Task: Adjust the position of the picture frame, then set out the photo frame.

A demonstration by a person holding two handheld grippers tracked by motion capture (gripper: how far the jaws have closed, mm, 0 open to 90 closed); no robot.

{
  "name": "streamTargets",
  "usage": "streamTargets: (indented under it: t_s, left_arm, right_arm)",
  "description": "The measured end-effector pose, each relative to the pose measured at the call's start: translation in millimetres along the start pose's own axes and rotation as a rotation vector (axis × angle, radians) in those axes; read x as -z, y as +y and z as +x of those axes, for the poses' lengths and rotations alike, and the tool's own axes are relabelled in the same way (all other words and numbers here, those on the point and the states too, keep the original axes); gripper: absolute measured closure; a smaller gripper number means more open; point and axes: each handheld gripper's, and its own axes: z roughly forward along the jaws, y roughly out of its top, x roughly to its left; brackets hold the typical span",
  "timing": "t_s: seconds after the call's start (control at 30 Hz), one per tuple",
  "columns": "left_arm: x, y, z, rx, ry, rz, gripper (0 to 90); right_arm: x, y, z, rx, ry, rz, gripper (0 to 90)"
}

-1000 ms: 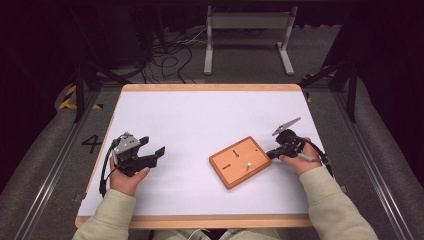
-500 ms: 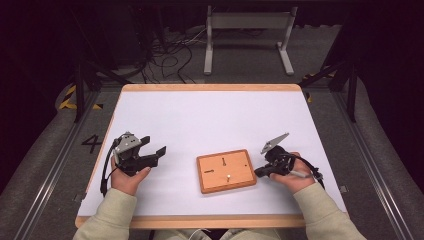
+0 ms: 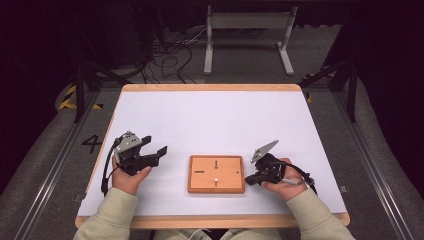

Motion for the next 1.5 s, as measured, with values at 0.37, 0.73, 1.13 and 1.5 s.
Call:
streamTargets:
  t_s: [0.37,0.73,1.13,1.5]
  left_arm:
    - [2.1,3.0,-3.2,-0.006,-0.015,-0.008,27.3]
    - [2.6,5.2,-4.9,-0.012,-0.038,-0.010,25.5]
    - [-2.7,13.0,-21.6,-0.046,-0.133,-0.002,22.4]
    - [-10.4,19.6,-41.0,-0.075,-0.220,0.005,26.7]
  right_arm:
    - [41.9,0.7,-6.5,0.018,-0.185,-0.263,72.0]
    - [59.8,-5.1,-21.7,-0.040,-0.243,-0.448,52.3]
    - [60.5,-13.5,-32.0,-0.086,-0.275,-0.485,46.7]
    - [61.5,-17.3,-31.7,-0.096,-0.288,-0.492,47.6]
